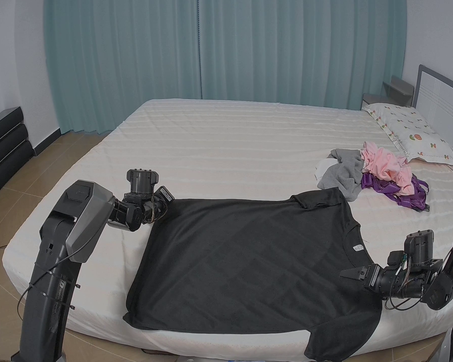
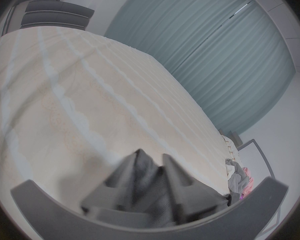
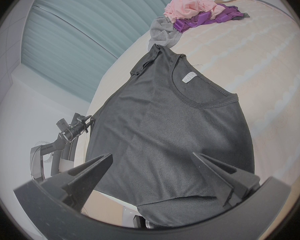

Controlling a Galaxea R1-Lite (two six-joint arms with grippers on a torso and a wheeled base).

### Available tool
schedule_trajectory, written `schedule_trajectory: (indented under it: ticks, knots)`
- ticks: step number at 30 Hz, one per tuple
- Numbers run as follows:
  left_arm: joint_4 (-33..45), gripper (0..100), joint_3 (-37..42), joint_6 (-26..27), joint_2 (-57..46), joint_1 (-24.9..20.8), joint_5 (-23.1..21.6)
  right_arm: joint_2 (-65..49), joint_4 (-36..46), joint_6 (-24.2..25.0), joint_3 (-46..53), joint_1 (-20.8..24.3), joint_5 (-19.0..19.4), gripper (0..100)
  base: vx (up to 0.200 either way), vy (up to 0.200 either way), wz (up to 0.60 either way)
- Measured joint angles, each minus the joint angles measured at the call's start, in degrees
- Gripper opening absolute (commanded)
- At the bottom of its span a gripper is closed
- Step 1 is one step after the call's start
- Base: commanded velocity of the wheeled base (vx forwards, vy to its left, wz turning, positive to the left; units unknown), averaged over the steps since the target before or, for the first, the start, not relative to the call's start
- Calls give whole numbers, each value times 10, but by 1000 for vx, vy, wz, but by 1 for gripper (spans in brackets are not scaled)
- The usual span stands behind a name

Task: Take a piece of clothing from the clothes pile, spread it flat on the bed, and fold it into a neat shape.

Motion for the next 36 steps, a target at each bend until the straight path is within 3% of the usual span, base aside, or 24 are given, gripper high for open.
schedule_trajectory:
  ticks: [24,25,36]
  knots:
    - [29,0,-85,5,36,13,29,1,0,1,-1,0,0,100,0,0,0]
    - [30,100,-86,5,37,13,29,1,0,1,-1,0,0,100,0,0,0]
    - [61,100,-59,2,21,16,32,0,0,2,0,-2,0,100,0,0,0]
